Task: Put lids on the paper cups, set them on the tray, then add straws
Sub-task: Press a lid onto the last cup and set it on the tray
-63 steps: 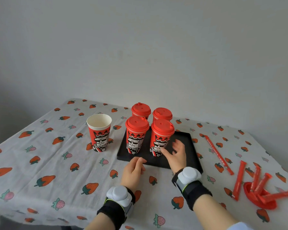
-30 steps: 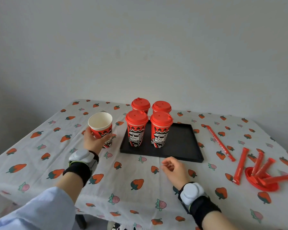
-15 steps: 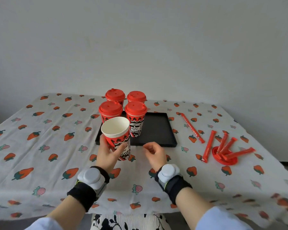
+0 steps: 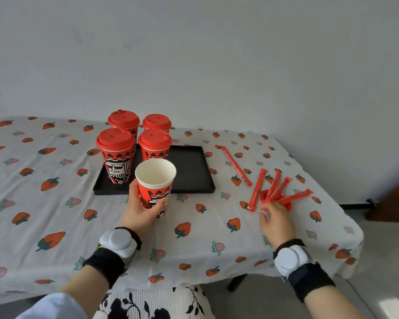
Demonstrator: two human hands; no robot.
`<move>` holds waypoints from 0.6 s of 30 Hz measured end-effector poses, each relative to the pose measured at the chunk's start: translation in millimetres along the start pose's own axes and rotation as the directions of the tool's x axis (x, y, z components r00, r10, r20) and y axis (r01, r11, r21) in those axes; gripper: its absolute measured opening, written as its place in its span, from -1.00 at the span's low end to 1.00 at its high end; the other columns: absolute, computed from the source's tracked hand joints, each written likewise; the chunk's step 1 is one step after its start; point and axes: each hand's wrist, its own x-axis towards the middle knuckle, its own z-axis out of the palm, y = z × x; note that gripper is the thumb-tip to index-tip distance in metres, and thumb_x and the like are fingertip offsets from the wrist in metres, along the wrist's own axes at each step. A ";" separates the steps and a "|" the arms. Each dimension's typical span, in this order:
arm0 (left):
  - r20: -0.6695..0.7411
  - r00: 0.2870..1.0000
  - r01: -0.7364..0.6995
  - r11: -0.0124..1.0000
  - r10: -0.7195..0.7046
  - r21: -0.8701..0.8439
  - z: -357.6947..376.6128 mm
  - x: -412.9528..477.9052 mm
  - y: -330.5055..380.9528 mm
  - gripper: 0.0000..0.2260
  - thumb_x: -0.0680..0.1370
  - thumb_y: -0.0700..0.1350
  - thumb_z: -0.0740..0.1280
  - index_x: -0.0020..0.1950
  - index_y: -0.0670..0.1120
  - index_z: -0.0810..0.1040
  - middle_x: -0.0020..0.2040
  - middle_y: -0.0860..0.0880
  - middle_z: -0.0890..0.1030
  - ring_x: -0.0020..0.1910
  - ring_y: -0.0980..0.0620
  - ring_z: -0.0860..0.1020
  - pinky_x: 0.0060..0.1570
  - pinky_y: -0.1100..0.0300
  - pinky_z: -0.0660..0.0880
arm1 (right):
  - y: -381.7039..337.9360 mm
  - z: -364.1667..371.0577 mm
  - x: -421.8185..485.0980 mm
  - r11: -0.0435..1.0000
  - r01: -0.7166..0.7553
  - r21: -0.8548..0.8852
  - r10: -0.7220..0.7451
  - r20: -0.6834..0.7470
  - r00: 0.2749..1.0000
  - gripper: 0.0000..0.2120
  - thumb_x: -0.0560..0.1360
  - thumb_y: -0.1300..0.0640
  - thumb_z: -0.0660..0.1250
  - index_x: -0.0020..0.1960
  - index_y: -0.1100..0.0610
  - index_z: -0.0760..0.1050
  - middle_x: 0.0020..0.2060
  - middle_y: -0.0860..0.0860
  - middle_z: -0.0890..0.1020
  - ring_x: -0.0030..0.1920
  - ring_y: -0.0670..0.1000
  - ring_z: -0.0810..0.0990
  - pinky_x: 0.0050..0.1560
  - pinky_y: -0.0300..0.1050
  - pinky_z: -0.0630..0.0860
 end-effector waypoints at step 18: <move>0.003 1.000 -0.010 1.000 0.010 0.003 -0.5 0.7 -0.4 -0.31 0.33 -0.07 0.46 0.35 0.20 0.19 0.19 0.29 0.43 0.11 0.45 0.46 -0.08 0.60 0.40 | -8.1 -2.3 27.3 0.985 0.036 0.171 -0.035 -0.008 0.999 -0.82 0.44 0.35 0.32 -0.03 0.17 0.60 -0.14 0.07 0.60 -0.16 0.07 0.57 -0.14 -0.07 0.52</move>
